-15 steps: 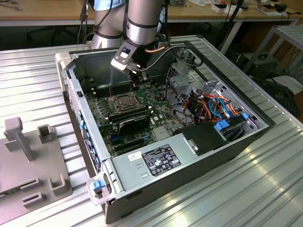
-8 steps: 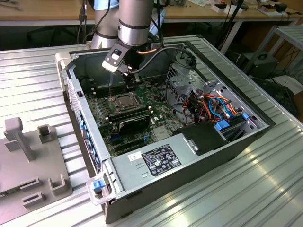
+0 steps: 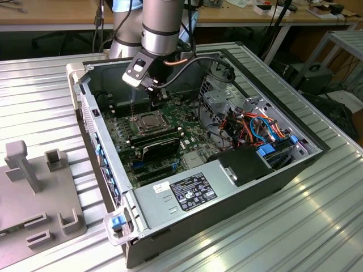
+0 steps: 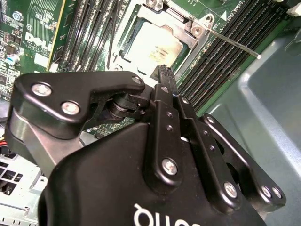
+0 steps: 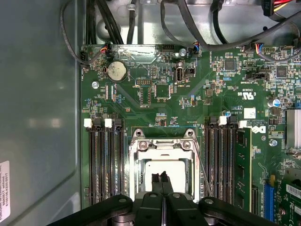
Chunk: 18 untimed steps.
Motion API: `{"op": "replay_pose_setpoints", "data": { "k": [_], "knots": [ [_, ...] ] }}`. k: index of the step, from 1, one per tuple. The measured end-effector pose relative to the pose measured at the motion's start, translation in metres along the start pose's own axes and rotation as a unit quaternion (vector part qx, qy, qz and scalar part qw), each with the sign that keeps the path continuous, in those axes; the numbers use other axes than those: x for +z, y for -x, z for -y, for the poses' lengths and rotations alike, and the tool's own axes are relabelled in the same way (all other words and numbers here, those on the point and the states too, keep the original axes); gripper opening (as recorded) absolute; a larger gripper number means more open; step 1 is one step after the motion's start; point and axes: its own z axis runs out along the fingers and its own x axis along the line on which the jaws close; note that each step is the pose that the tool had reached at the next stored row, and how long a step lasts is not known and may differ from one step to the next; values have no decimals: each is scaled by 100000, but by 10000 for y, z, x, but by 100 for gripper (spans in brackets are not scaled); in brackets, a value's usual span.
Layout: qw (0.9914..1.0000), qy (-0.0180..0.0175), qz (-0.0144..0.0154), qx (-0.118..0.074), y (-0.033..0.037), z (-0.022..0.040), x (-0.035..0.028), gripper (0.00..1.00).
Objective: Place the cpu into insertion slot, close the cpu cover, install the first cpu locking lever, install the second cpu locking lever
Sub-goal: 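Install the first cpu locking lever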
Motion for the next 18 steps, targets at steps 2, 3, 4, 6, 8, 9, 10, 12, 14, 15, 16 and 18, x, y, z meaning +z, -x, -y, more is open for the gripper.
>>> {"op": "replay_pose_setpoints", "data": {
  "k": [2, 3, 4, 6, 8, 9, 10, 12, 14, 15, 16, 18],
  "knots": [
    [100000, 0, 0, 0, 0, 0, 2, 11],
    [100000, 0, -2, -2, 0, 0, 2, 11],
    [100000, -1, -2, -1, 0, 0, 3, 11],
    [100000, 4, 21, -105, 0, 0, 3, 11],
    [99986, 53, -25, -1702, -1, 0, 4, 11],
    [99963, 79, -51, -2707, 0, 0, 3, 11],
    [99935, 103, -72, -3601, 0, 0, 3, 11],
    [99915, 122, -82, -4126, 0, 0, -10, 11],
    [99913, 129, -85, -4173, 3, -3, -111, 11],
    [99912, 126, -82, -4189, 4, -5, -172, 11],
    [99911, 118, -70, -4215, 5, -6, -203, 11],
    [99874, 143, -48, -5018, 7, -8, -276, 11]
  ]
}}
